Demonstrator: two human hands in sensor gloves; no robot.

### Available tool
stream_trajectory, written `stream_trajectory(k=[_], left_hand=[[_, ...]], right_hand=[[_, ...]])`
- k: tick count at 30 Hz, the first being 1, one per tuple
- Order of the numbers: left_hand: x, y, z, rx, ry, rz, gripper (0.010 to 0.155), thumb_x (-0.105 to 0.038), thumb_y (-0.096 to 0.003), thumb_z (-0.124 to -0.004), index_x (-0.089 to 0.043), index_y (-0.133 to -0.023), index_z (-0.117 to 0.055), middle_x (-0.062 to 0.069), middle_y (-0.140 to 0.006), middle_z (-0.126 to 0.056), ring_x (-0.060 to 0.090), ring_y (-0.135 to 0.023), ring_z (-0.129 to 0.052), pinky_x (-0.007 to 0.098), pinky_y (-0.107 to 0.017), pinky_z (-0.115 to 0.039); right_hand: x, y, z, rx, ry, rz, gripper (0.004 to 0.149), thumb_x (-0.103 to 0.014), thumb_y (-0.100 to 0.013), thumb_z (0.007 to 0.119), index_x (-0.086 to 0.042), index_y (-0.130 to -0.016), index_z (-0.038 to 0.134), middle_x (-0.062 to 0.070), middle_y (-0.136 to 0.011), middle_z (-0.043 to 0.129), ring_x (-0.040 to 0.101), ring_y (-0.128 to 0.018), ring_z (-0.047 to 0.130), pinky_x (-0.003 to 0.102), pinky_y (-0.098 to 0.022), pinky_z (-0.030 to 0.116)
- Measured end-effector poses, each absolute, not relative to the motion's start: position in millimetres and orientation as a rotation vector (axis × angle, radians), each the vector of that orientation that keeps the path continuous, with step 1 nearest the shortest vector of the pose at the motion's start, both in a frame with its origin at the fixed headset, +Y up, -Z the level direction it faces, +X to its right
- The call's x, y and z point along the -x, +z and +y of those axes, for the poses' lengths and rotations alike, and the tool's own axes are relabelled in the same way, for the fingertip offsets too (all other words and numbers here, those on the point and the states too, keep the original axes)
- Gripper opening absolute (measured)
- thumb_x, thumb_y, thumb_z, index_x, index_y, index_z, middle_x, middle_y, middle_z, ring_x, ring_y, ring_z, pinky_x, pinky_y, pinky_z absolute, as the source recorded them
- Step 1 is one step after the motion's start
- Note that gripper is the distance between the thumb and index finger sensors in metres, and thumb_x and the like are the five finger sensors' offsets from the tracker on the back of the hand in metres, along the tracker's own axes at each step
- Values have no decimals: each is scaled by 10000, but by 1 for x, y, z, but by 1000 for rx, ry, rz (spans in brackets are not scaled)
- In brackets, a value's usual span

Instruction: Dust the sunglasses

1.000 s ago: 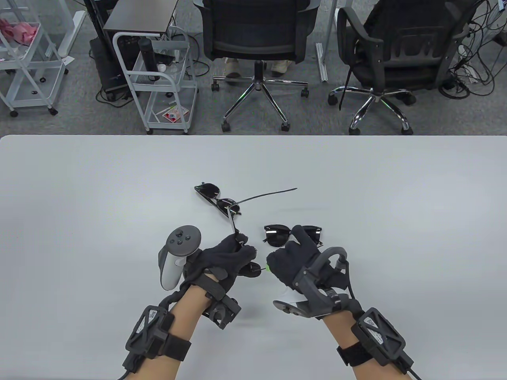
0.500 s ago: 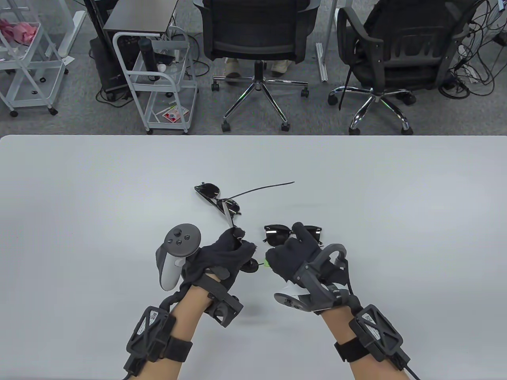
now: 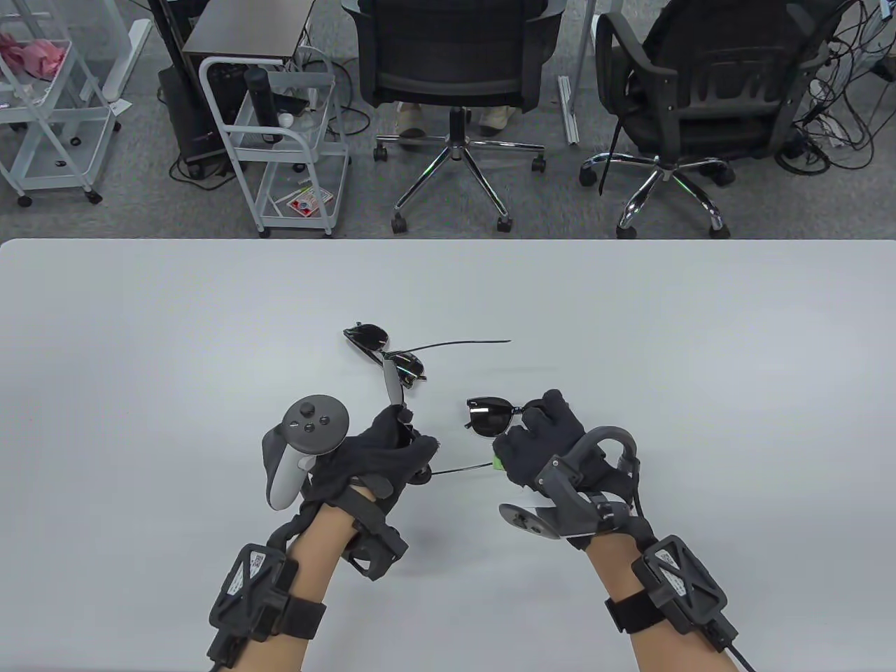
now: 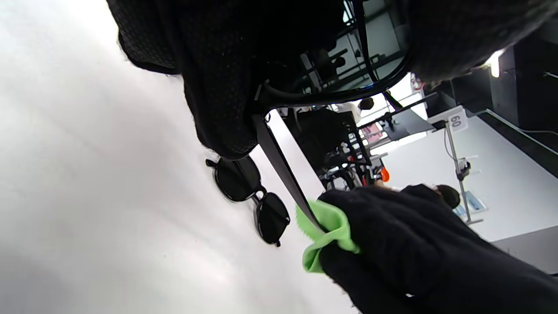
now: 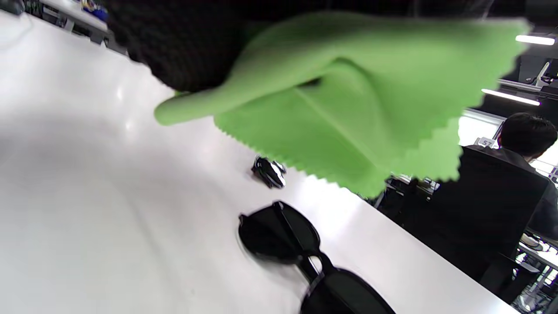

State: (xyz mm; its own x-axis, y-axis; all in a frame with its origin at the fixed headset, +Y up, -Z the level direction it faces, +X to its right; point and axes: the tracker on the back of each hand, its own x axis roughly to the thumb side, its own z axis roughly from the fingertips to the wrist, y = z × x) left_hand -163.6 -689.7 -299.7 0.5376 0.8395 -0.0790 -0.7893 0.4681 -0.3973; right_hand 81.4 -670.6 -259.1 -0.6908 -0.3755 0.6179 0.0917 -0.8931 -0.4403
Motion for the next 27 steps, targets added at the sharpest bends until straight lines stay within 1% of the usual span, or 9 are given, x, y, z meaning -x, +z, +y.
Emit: stream_trajectory(k=[4,8,10,13,17,20,22,24,27], left_hand=[[158,-300,-689,413,993,-140,992,-700,-364,-765,-75,-1064,-445,51,-967,-743,220,-682,-1109,466,-666,-751],[166,-301,-692,380,987,-88,996,-705,-366,-753,-74,-1065,-430,53,-975,-731,212,-690,-1105,460,-669,-750],[172,-303,-694,360,1001,-60,998,-708,-367,-746,-76,-1066,-417,52,-980,-721,208,-696,-1101,458,-672,-748],[177,-304,-695,345,1023,-40,998,-712,-368,-740,-85,-1069,-405,45,-992,-709,203,-707,-1095,456,-679,-744],[178,-304,-695,349,1031,-45,998,-715,-368,-735,-93,-1071,-397,44,-1004,-699,194,-718,-1093,454,-684,-743],[177,-304,-695,352,1039,-54,997,-717,-367,-734,-98,-1072,-395,43,-1009,-696,192,-722,-1091,451,-686,-742],[176,-304,-695,352,1041,-62,997,-717,-368,-734,-99,-1073,-394,42,-1012,-694,190,-725,-1090,451,-688,-740],[175,-304,-695,348,1042,-68,996,-720,-367,-732,-106,-1074,-393,36,-1013,-695,187,-730,-1088,450,-691,-739],[174,-304,-695,342,1053,-75,995,-724,-365,-729,-114,-1075,-390,28,-1017,-691,178,-738,-1085,445,-697,-738]], right_hand=[[-74,-242,-650,1154,-2615,768,468,-417,-414,837,-212,-832,881,-4,-834,1005,329,-796,965,656,-629,637],[-61,-226,-641,1265,-2661,743,457,-408,-414,845,-178,-802,917,24,-756,1050,297,-666,1042,658,-623,644],[-52,-225,-646,1305,-2652,577,455,-410,-417,844,-169,-795,923,27,-719,1063,282,-613,1059,643,-615,672],[-40,-229,-666,1340,-2670,258,458,-411,-420,842,-163,-797,920,32,-714,1063,282,-601,1062,638,-609,682],[-33,-240,-700,1357,-2666,-113,467,-411,-426,835,-159,-813,905,40,-738,1051,293,-627,1054,641,-603,682],[-33,-244,-716,1346,-2694,-303,489,-409,-429,830,-145,-837,885,57,-778,1029,320,-667,1033,650,-600,671],[-34,-246,-722,1334,-2703,-389,514,-410,-430,828,-136,-864,860,78,-823,998,349,-710,1004,659,-601,652],[-36,-248,-722,1321,-2706,-440,588,-436,-426,833,-120,-922,797,108,-900,931,378,-772,958,671,-605,631],[-44,-252,-712,1336,-2794,-422,673,-480,-414,838,-103,-963,741,137,-958,869,410,-814,916,681,-608,614]])
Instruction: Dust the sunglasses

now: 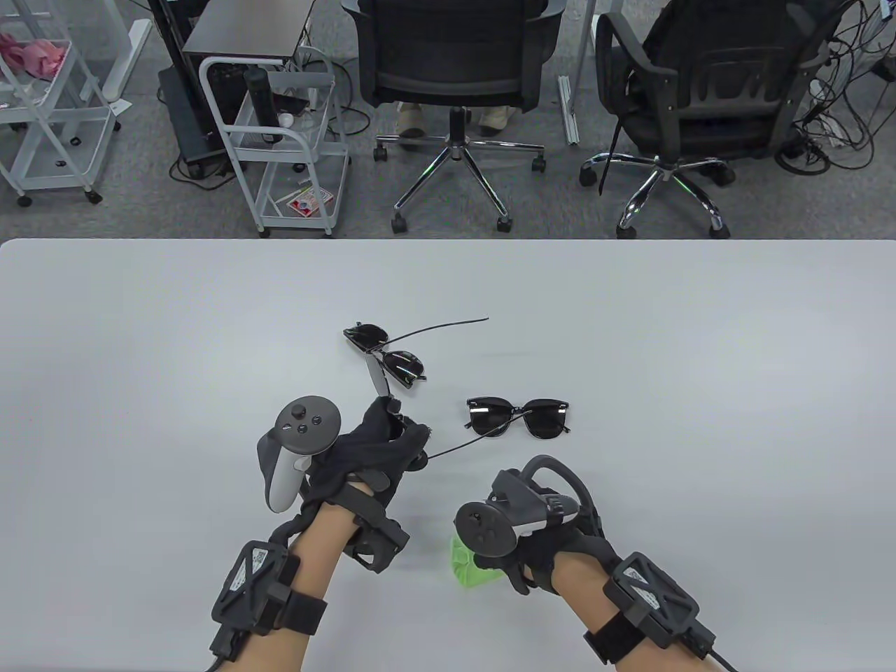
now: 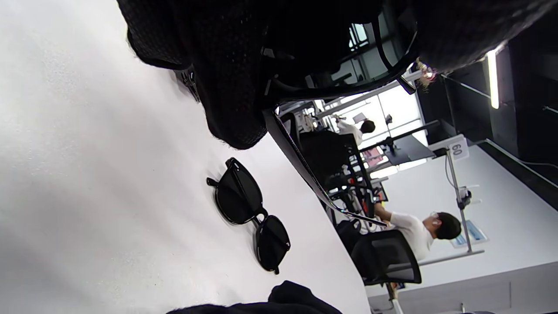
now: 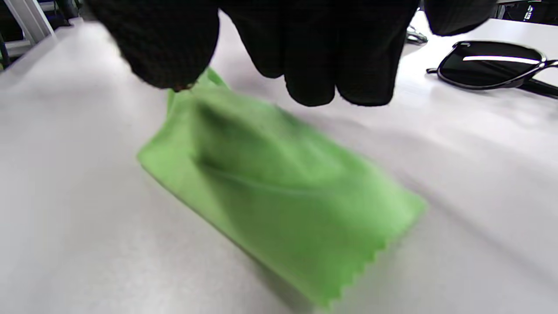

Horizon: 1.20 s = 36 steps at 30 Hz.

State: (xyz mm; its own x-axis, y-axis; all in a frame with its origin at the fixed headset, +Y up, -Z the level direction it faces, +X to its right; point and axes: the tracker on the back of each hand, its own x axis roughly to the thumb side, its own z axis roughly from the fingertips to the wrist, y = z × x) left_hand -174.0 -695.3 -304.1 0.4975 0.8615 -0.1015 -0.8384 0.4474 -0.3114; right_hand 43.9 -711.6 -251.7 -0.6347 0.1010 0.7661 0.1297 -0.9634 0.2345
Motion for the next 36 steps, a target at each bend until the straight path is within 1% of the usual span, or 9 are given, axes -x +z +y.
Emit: stream_trajectory(k=[5,13,17,22,25,29,31,33,36], left_hand=[[173,-304,-693,308,1087,-108,992,-736,-361,-717,-142,-1079,-378,-2,-1027,-682,152,-762,-1077,430,-712,-736],[162,-299,-689,330,1176,-198,978,-745,-361,-711,-185,-1089,-376,-28,-1044,-673,134,-786,-1069,421,-730,-729],[147,-295,-689,382,1156,-274,973,-736,-360,-725,-198,-1095,-384,-20,-1057,-667,145,-795,-1065,432,-731,-724],[127,-288,-690,452,1088,-366,963,-720,-356,-740,-211,-1099,-401,-4,-1064,-669,169,-798,-1061,449,-730,-716],[126,-289,-691,434,1067,-356,963,-717,-355,-740,-204,-1098,-405,-10,-1061,-677,172,-799,-1059,455,-731,-712],[134,-292,-689,370,979,-317,954,-697,-356,-760,-210,-1099,-414,-6,-1060,-681,206,-804,-1039,486,-728,-691],[137,-293,-686,304,841,-317,947,-695,-355,-761,-222,-1100,-416,-13,-1061,-683,208,-810,-1031,494,-728,-686],[137,-292,-683,228,679,-323,943,-688,-348,-770,-239,-1100,-423,-39,-1060,-689,214,-812,-1026,502,-730,-680],[132,-290,-679,149,463,-363,939,-696,-339,-766,-256,-1098,-430,-58,-1057,-699,196,-809,-1035,478,-737,-690]], right_hand=[[-69,-264,-692,1290,-3091,-229,665,-495,-424,818,-94,-951,765,148,-938,889,418,-791,929,675,-599,630],[-112,-274,-673,970,-3527,294,596,-452,-455,795,-92,-930,796,159,-917,905,429,-761,943,660,-582,667],[-112,-273,-673,1020,-3605,319,575,-401,-463,787,-94,-949,770,166,-945,872,435,-789,920,669,-588,655],[-93,-267,-671,1252,-3495,263,601,-371,-469,777,-78,-986,695,178,-1009,789,447,-852,859,692,-607,617],[-95,-266,-666,1167,-3468,337,591,-377,-464,780,-68,-965,726,178,-976,830,440,-813,901,675,-595,646],[-116,-264,-649,1031,-3501,734,552,-406,-463,786,-97,-919,806,149,-914,909,414,-755,955,650,-588,678],[-127,-264,-644,978,-3473,868,589,-427,-477,774,-102,-967,740,159,-976,833,445,-864,829,662,-615,611],[-135,-265,-644,896,-3443,893,670,-453,-489,760,-106,-1039,601,201,-1086,625,508,-990,514,686,-642,437],[-144,-273,-653,737,-3453,776,789,-492,-499,735,-72,-1079,404,248,-1131,394,548,-991,302,693,-622,305]])
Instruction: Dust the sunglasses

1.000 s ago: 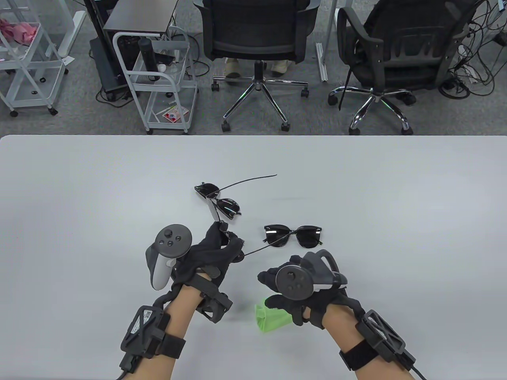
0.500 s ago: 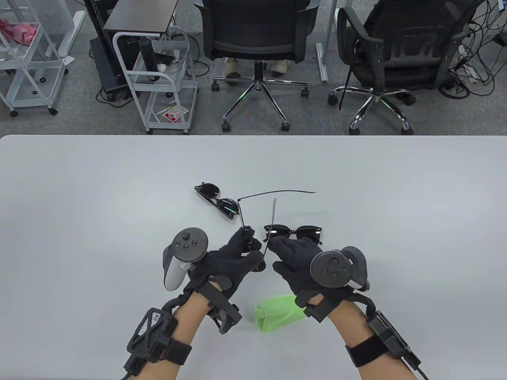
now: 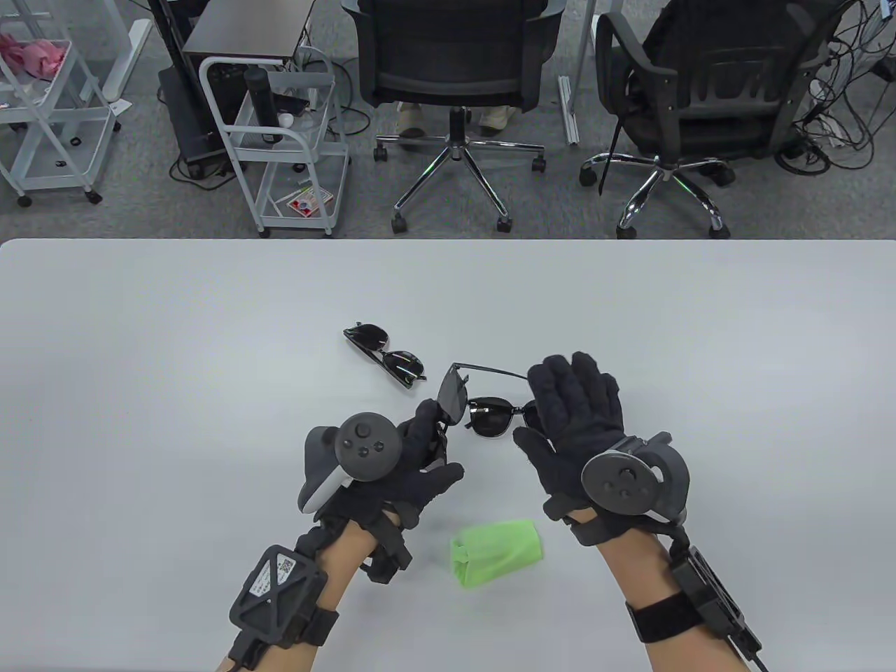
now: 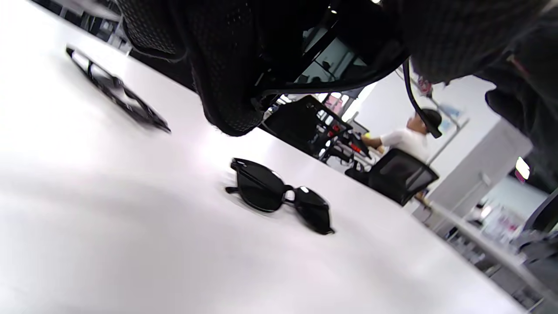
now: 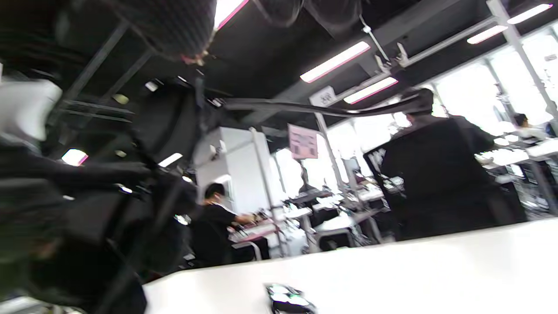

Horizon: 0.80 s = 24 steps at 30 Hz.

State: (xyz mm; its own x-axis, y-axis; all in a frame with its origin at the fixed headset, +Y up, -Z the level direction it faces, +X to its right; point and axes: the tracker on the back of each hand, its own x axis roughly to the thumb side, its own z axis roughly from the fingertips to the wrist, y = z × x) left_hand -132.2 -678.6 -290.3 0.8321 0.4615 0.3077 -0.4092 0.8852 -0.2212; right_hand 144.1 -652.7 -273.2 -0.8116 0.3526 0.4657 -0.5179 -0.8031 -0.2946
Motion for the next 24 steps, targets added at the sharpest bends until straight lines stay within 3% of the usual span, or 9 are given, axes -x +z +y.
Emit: stream_trajectory(k=[3,7,9,13,20,24], left_hand=[[125,-287,-678,129,440,-382,937,-688,-332,-777,-266,-1096,-437,-56,-1056,-705,203,-810,-1033,485,-739,-687],[118,-284,-678,137,437,-408,937,-685,-332,-776,-261,-1095,-433,-55,-1056,-703,203,-811,-1033,484,-741,-686],[115,-282,-679,150,425,-427,935,-685,-332,-777,-269,-1095,-432,-59,-1059,-701,201,-815,-1031,486,-742,-684],[113,-282,-680,179,434,-437,931,-683,-334,-774,-272,-1093,-425,-56,-1055,-705,202,-817,-1030,489,-741,-684],[123,-286,-679,99,284,-372,898,-672,-344,-796,-365,-1100,-421,-84,-1071,-665,217,-879,-908,545,-749,-611],[116,-282,-678,-18,3,-365,876,-652,-341,-825,-445,-1088,-416,-162,-1088,-609,200,-944,-761,558,-764,-559]], right_hand=[[-147,-281,-666,-480,2486,-401,803,-486,-492,737,-35,-1066,401,258,-1120,414,560,-983,344,702,-612,314],[-136,-283,-676,-506,2284,-186,724,-437,-494,739,1,-1032,532,276,-1069,592,564,-955,538,720,-603,401],[-126,-282,-678,-588,2211,-84,674,-425,-498,732,0,-1007,612,260,-1028,705,544,-926,657,727,-599,449],[-110,-280,-677,-794,2224,32,701,-436,-500,728,36,-996,576,261,-1028,703,535,-922,693,738,-603,478],[-144,-280,-664,-518,2269,-365,602,-451,-491,746,-30,-920,780,200,-895,906,472,-792,898,697,-586,617],[-145,-274,-654,-559,2354,-529,661,-456,-478,798,-46,-984,687,212,-994,776,496,-875,779,704,-602,575]])
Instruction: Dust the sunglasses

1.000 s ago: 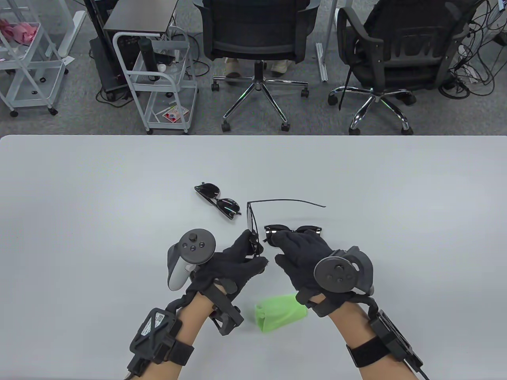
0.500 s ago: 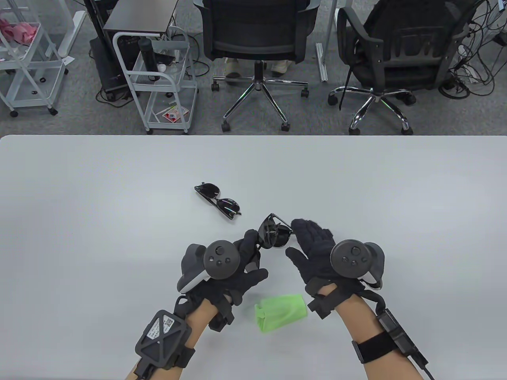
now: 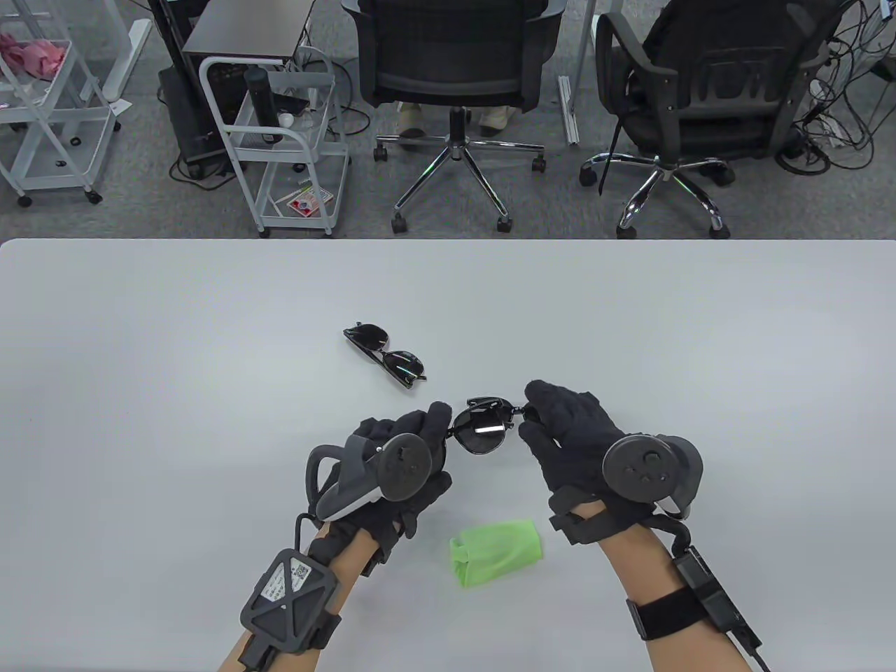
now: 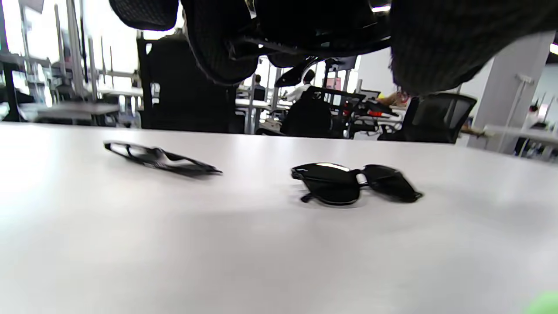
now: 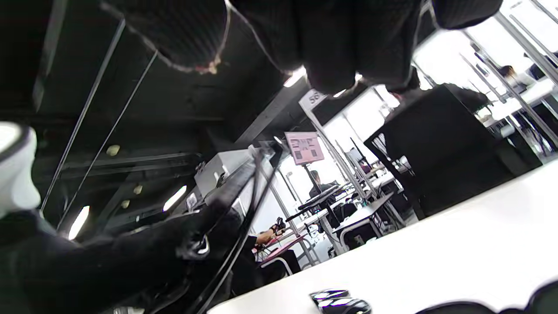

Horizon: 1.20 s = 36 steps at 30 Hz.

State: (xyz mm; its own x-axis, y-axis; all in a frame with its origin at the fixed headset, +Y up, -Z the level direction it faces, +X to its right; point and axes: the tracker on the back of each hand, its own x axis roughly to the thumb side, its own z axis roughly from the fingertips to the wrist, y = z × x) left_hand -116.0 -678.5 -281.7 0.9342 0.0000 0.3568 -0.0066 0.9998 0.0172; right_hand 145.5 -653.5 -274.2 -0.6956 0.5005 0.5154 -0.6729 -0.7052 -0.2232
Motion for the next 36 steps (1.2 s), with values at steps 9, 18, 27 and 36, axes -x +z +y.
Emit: stream_trajectory(k=[9,18,27,36], left_hand=[[85,-256,-665,-313,-161,-448,1021,-648,-281,-912,-311,-1076,-367,-178,-1044,-721,144,-929,-796,528,-765,-604],[71,-247,-669,-338,-169,-501,1034,-671,-280,-894,-315,-1077,-340,-171,-1062,-704,129,-947,-809,522,-771,-610],[119,-280,-679,-137,-114,-292,1026,-723,-283,-807,-322,-1090,-316,-121,-1131,-585,235,-1063,-709,562,-778,-554],[169,-307,-687,-38,-35,-103,958,-679,-317,-800,-317,-1091,-366,-96,-1127,-600,254,-1067,-695,570,-770,-547]], right_hand=[[-80,-258,-659,-957,2762,-645,651,-454,-416,899,-88,-941,777,186,-1031,744,487,-924,726,719,-621,511],[-85,-266,-661,-723,2698,-572,410,-336,-367,982,-141,-728,959,112,-814,976,394,-732,961,678,-595,622],[-146,-307,-663,-477,2849,-458,389,-331,-360,996,-184,-719,978,91,-838,971,396,-779,938,686,-605,599],[-229,-358,-707,-48,3053,-199,378,-314,-338,1007,-204,-700,993,87,-862,951,404,-805,913,695,-609,572]])
